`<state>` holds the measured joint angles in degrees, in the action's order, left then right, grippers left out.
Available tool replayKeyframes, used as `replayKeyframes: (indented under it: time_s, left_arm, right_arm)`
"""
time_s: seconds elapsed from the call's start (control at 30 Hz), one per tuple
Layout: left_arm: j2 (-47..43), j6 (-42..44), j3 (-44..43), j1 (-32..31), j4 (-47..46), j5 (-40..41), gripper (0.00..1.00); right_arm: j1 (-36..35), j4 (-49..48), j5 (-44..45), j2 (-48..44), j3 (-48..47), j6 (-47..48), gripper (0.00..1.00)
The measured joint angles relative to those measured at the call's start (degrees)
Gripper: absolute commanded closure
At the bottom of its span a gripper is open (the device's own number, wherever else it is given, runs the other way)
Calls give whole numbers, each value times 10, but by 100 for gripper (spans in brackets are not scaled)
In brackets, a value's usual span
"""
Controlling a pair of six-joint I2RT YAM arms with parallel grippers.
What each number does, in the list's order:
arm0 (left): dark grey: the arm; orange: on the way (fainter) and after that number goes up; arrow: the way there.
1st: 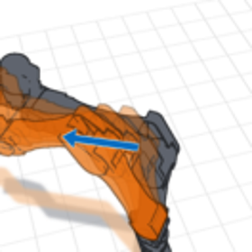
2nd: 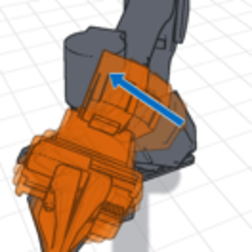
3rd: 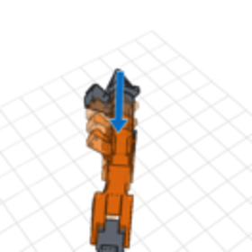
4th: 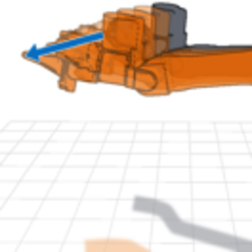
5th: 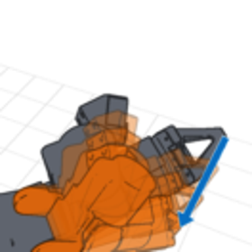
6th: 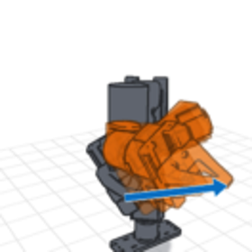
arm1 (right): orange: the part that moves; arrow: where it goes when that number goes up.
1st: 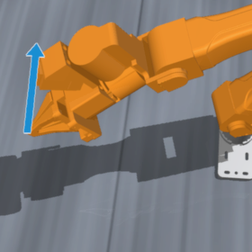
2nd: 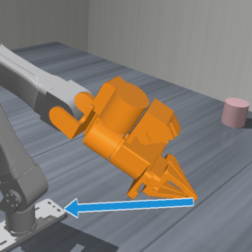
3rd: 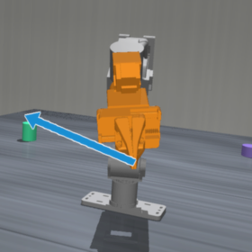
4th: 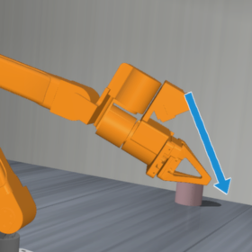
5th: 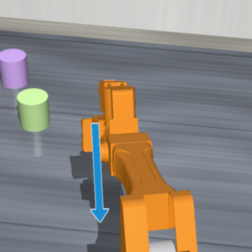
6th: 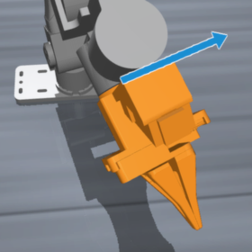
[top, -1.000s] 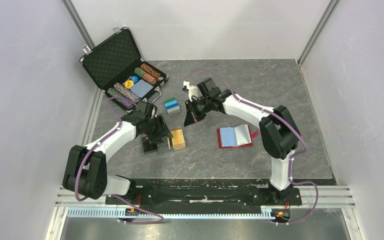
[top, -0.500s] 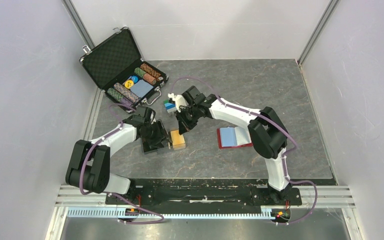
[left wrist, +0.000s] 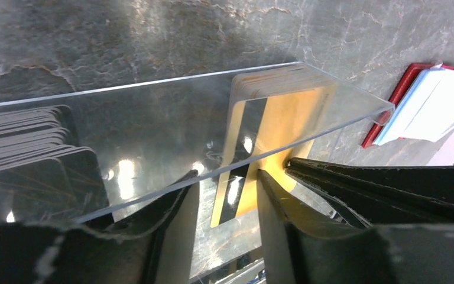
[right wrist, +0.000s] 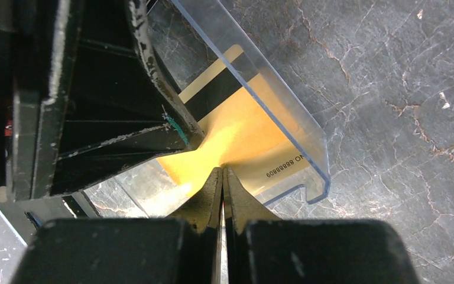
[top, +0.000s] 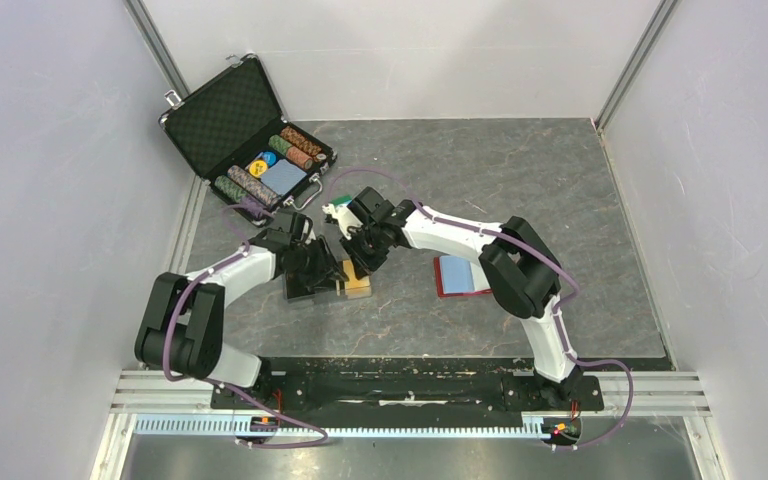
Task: Put the credit cards into the card holder
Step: Pick up the credit card from the storage box.
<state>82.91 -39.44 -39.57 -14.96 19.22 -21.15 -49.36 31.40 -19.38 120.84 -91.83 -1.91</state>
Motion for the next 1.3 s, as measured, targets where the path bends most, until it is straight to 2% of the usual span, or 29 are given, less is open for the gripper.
replayKeyframes:
  time_s: [0.23, 0.27, 0.53, 0.6, 0.87, 1.03, 1.2, 1.3]
  left_arm:
    - [0, -2, 3, 3, -18, -31, 95]
    - [-3, -3, 3, 5, -18, -36, 98]
    - [-35, -4, 0, 4, -15, -54, 98]
    - [-37, -4, -2, 4, -15, -56, 98]
    - [-57, -4, -2, 3, -14, -59, 98]
    - [-89, -5, -2, 3, -15, -63, 98]
    - [-131, -19, -2, 3, -47, -72, 98]
    - [-153, -35, -2, 3, -92, -85, 98]
  right_arm:
    - [-2, 1, 10, 0, 0, 0, 100]
    - [-1, 2, 11, 0, -1, 0, 100]
    - [1, 13, 12, 0, -7, 1, 100]
    - [1, 16, 10, 0, -9, 1, 94]
    - [24, 16, -17, -23, -9, -13, 62]
    - [77, -14, -46, -109, 20, -39, 35]
    - [149, -81, -108, -202, 90, -81, 19]
    - [192, -121, -156, -237, 144, -108, 17]
